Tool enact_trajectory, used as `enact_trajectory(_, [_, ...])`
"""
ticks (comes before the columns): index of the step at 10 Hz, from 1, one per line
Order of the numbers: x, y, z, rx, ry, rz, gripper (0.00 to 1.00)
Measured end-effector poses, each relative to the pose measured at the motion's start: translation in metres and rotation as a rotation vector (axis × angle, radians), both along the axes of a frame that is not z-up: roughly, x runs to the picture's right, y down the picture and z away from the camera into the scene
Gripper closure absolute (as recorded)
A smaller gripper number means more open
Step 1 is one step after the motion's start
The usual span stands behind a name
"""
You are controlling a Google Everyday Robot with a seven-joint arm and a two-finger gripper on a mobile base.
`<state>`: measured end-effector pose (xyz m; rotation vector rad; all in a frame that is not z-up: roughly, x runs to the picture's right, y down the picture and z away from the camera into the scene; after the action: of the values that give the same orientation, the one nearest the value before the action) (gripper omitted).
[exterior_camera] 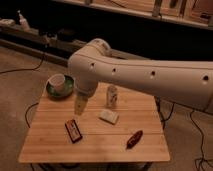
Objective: Move the arm in a circular motion
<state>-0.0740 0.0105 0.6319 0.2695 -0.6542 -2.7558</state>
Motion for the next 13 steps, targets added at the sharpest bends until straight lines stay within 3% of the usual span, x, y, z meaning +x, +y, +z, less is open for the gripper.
enact_trajectory(1, [0.037, -0.024, 0.029, 0.040, 0.017, 0.022, 0.20])
enact_trajectory(3, [0.124, -0.026, 0.066, 0.032, 0.095, 0.093, 0.20])
enact_trajectory(4, [0.185, -0.009, 0.078, -0.010, 0.162, 0.171, 0.20])
enact_trajectory(5, [0.241, 0.017, 0.078, -0.072, 0.240, 0.258, 0.20])
enact_trajectory(6, [0.272, 0.037, 0.071, -0.124, 0.295, 0.314, 0.20])
enact_trajectory(8, [0.321, 0.087, 0.037, -0.272, 0.418, 0.429, 0.20])
enact_trajectory(9, [0.325, 0.109, 0.016, -0.340, 0.458, 0.452, 0.20])
enact_trajectory(10, [0.312, 0.122, 0.003, -0.380, 0.465, 0.439, 0.20])
enact_trajectory(11, [0.288, 0.130, -0.008, -0.406, 0.451, 0.398, 0.20])
enact_trajectory(13, [0.216, 0.130, -0.013, -0.415, 0.371, 0.287, 0.20])
